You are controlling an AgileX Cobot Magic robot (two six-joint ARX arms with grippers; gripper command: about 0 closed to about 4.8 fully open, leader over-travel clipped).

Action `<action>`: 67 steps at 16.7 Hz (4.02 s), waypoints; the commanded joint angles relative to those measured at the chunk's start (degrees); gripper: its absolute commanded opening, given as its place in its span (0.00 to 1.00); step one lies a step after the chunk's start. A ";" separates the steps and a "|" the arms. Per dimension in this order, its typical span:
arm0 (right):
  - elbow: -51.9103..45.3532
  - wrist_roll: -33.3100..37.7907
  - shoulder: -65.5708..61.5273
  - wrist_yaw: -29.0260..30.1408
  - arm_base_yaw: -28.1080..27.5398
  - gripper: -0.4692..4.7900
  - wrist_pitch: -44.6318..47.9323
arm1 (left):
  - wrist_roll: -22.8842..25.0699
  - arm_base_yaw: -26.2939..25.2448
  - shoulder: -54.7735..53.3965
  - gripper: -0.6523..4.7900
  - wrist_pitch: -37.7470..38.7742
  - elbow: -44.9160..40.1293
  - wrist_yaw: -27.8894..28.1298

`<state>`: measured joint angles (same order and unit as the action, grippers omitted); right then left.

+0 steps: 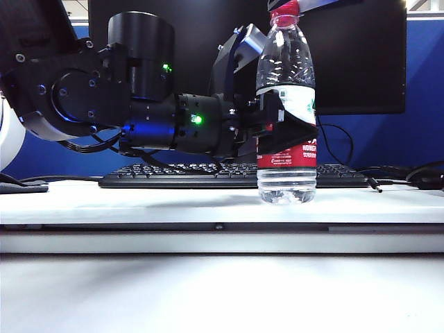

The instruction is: Unscrew the cap from the plastic bottle on the table.

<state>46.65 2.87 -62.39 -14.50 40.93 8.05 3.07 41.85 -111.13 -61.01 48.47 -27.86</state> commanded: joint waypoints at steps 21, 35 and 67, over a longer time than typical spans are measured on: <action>12.26 -22.69 -12.31 69.85 -31.12 0.22 -28.70 | 0.76 0.07 -0.04 0.62 1.01 -0.11 -2.43; 13.62 -22.64 -16.33 73.94 -33.03 0.56 -29.38 | 0.79 0.04 -0.04 0.62 1.29 -0.09 -3.21; 0.57 3.23 -3.48 -31.80 14.93 0.59 9.57 | 0.76 0.07 -0.04 0.62 1.38 0.00 -3.04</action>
<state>46.81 5.30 -65.91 -46.46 56.16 17.17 3.62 41.82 -111.13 -60.64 48.62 -30.63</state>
